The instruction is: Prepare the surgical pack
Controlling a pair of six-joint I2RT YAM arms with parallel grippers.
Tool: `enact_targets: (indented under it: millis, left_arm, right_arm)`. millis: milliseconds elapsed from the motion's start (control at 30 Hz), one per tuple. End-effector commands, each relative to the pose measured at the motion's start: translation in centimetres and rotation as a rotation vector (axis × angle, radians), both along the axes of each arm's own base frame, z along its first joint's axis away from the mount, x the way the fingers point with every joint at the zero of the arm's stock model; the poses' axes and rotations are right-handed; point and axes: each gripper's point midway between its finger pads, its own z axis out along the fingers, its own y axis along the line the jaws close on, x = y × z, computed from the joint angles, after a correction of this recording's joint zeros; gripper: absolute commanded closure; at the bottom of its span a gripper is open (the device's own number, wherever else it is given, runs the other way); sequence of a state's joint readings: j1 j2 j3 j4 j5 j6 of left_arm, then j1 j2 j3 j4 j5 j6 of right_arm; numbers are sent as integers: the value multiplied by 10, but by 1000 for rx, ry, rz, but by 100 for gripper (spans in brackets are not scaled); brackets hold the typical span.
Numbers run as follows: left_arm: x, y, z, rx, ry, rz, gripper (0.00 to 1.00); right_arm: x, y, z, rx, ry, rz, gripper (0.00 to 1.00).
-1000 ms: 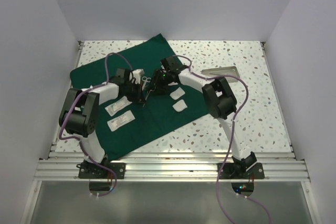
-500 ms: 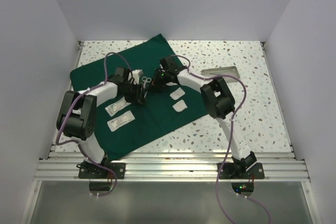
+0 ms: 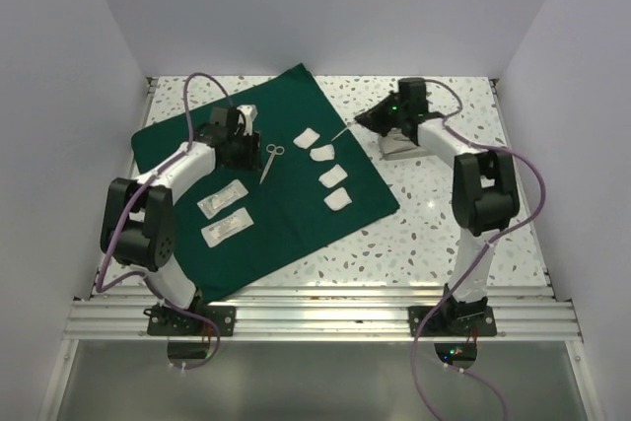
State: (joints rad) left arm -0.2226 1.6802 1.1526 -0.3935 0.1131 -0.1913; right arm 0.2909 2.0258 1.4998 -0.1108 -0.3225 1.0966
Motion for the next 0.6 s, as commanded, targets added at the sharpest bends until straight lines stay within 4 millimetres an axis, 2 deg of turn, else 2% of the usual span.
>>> enact_targets:
  millis: [0,33,67,100,133,200,300,400,433,567]
  left_arm:
    - [11,8,2,24,-12,38,43]
    - [12,8,2,25,-13,39,43]
    - [13,8,2,28,-12,41,43]
    - [15,9,3,32,-16,46,42]
    - [15,9,2,34,-15,46,42]
    - [16,9,1,33,-8,49,41]
    - [16,7,-5,36,15,48,41]
    - [17,7,-8,42,26,49,40]
    - [17,8,-10,47,34,48,40]
    - [25,7,-10,59,43,48,39]
  right_arm:
    - [33,-80,32,10,-100,-265,100]
    - [36,-96,33,13,-96,-324,100]
    - [37,-109,27,18,-90,-361,100]
    - [40,-130,27,25,-87,-425,100]
    - [43,-145,32,13,-112,-479,100]
    - [43,-171,24,-7,-100,-548,100]
    - [48,-192,10,-13,-80,-587,100]
    - [50,-197,-1,-51,-66,-601,100]
    - [50,-212,-4,-60,-52,-629,100]
    - [46,-222,-13,-114,-19,-636,100]
